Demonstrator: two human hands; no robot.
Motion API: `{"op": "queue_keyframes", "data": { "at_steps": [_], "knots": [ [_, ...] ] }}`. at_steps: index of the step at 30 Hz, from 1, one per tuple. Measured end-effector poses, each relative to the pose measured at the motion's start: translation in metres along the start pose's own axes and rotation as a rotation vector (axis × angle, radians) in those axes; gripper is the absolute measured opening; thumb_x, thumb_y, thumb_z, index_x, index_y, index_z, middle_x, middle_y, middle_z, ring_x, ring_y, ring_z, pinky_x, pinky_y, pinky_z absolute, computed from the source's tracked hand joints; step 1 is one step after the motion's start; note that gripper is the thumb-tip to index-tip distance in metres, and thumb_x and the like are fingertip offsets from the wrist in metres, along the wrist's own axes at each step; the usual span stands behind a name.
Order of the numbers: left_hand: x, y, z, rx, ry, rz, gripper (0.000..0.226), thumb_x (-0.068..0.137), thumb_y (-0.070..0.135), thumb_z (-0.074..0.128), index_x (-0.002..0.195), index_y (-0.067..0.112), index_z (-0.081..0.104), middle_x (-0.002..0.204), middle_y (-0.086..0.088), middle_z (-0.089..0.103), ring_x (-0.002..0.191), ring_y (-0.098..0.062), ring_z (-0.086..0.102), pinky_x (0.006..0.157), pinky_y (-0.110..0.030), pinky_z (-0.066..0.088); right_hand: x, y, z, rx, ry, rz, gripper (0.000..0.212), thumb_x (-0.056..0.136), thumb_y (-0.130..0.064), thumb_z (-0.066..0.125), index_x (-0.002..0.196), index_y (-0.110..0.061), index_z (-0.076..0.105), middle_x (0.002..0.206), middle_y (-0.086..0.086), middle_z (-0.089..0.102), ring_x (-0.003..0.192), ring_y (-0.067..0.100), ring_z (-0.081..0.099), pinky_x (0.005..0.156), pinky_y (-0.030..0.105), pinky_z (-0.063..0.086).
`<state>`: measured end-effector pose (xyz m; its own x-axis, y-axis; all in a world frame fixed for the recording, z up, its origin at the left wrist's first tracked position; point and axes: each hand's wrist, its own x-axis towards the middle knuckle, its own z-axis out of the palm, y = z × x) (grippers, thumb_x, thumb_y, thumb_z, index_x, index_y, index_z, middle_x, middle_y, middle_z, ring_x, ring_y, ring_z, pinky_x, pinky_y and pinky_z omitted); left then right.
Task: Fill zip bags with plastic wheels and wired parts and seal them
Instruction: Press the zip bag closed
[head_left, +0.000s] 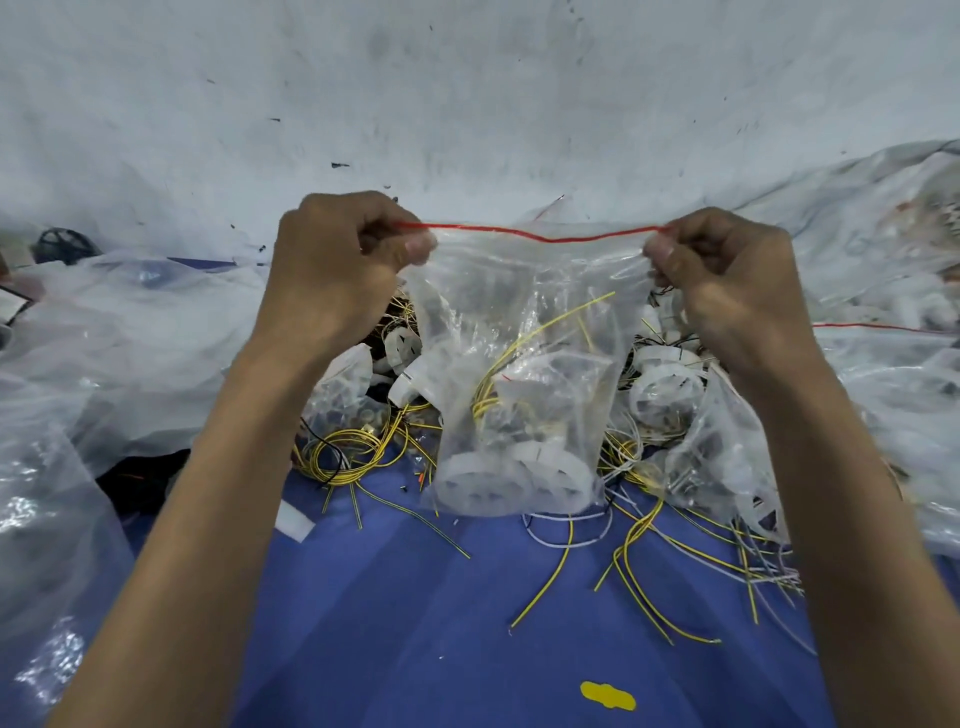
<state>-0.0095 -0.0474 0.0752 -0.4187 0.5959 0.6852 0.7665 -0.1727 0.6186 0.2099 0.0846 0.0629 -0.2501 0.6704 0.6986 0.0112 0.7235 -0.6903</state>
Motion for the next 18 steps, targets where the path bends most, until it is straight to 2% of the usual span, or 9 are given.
{"op": "queue_keyframes", "data": {
  "at_steps": [3, 6, 8, 10, 13, 16, 18],
  "knots": [
    [0.0, -0.004, 0.002, 0.039, 0.014, -0.041, 0.007, 0.084, 0.018, 0.068, 0.08, 0.023, 0.066, 0.068, 0.015, 0.062, 0.061, 0.007, 0.055, 0.065, -0.009, 0.043, 0.0, 0.001, 0.005, -0.063, -0.011, -0.034, 0.021, 0.079, -0.026, 0.061, 0.062, -0.038, 0.061, 0.058, -0.02, 0.061, 0.06, -0.001, 0.057, 0.064, 0.019, 0.048],
    [-0.001, -0.005, 0.005, 0.069, -0.002, -0.051, 0.008, 0.084, 0.019, 0.068, 0.08, 0.025, 0.066, 0.068, 0.015, 0.061, 0.067, -0.001, 0.056, 0.069, -0.018, 0.044, 0.0, 0.008, 0.007, 0.002, -0.067, -0.002, 0.018, 0.08, -0.026, 0.062, 0.064, -0.035, 0.064, 0.061, -0.017, 0.064, 0.063, 0.0, 0.059, 0.07, 0.024, 0.051],
    [-0.001, -0.005, 0.005, 0.044, -0.013, -0.061, 0.006, 0.084, 0.019, 0.068, 0.08, 0.024, 0.067, 0.07, 0.014, 0.063, 0.069, -0.005, 0.057, 0.066, -0.013, 0.043, -0.003, 0.015, 0.007, 0.021, -0.161, 0.037, 0.016, 0.082, -0.024, 0.066, 0.068, -0.034, 0.068, 0.066, -0.015, 0.067, 0.068, 0.003, 0.062, 0.074, 0.025, 0.052],
    [-0.001, -0.007, 0.004, 0.005, -0.037, -0.077, 0.005, 0.085, 0.019, 0.068, 0.081, 0.023, 0.067, 0.071, 0.013, 0.063, 0.068, -0.003, 0.057, 0.061, -0.006, 0.041, -0.006, 0.019, 0.008, 0.037, -0.23, 0.051, 0.014, 0.083, -0.019, 0.068, 0.073, -0.029, 0.069, 0.069, -0.014, 0.069, 0.072, 0.004, 0.065, 0.074, 0.021, 0.053],
    [0.0, -0.011, 0.0, -0.072, -0.09, -0.11, 0.002, 0.084, 0.024, 0.07, 0.082, 0.024, 0.069, 0.072, 0.014, 0.063, 0.068, 0.002, 0.056, 0.063, -0.005, 0.041, -0.007, 0.02, 0.011, 0.064, -0.191, 0.033, 0.015, 0.084, -0.014, 0.067, 0.076, -0.026, 0.067, 0.066, -0.014, 0.068, 0.067, 0.001, 0.065, 0.067, 0.014, 0.049],
    [-0.002, -0.012, 0.0, -0.1, -0.156, -0.094, 0.003, 0.082, 0.022, 0.071, 0.084, 0.025, 0.07, 0.066, 0.02, 0.064, 0.065, 0.007, 0.057, 0.064, -0.007, 0.043, -0.008, 0.017, 0.013, 0.04, -0.186, -0.006, 0.013, 0.084, -0.018, 0.065, 0.075, -0.027, 0.066, 0.066, -0.011, 0.067, 0.068, 0.005, 0.062, 0.068, 0.02, 0.049],
    [-0.003, -0.011, 0.002, -0.097, -0.139, -0.071, 0.008, 0.082, 0.018, 0.072, 0.081, 0.025, 0.069, 0.066, 0.02, 0.063, 0.063, 0.007, 0.057, 0.063, -0.006, 0.044, -0.01, 0.014, 0.011, 0.031, -0.194, -0.045, 0.011, 0.082, -0.021, 0.063, 0.075, -0.028, 0.065, 0.067, -0.01, 0.067, 0.069, 0.007, 0.062, 0.069, 0.023, 0.05]
  ]
}}
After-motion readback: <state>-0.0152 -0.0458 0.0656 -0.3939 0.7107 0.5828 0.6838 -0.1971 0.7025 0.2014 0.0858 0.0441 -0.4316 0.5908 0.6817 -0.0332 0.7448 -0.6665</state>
